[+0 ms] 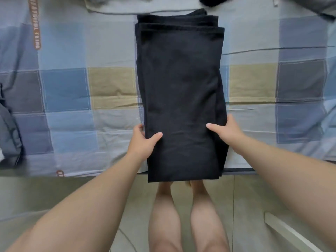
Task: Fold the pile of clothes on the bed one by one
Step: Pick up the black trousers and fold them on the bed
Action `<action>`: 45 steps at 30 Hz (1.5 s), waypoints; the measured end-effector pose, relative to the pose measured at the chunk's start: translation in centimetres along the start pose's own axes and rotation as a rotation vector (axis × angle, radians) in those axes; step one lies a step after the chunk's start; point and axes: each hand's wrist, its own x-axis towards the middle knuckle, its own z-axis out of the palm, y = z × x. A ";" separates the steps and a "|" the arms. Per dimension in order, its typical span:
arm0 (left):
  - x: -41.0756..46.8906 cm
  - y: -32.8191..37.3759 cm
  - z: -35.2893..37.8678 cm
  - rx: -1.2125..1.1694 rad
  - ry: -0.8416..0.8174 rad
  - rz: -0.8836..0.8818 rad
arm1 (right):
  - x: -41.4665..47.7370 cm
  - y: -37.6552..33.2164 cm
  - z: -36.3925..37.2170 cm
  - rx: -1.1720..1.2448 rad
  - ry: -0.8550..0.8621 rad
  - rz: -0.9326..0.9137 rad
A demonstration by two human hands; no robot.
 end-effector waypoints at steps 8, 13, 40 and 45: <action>-4.0 -4.7 2.4 0.050 -0.113 -0.155 | -3.9 6.4 0.1 -0.125 -0.214 0.254; -7.3 -4.1 1.8 0.046 -0.106 -0.198 | -8.0 7.0 -0.6 -0.001 -0.175 0.274; -12.7 14.3 -6.4 -0.579 -0.312 -0.486 | -13.6 -13.3 -6.4 0.713 -0.142 0.560; -7.6 17.5 -4.3 -0.652 -0.218 -0.152 | -8.3 -17.1 -4.8 0.836 -0.102 0.327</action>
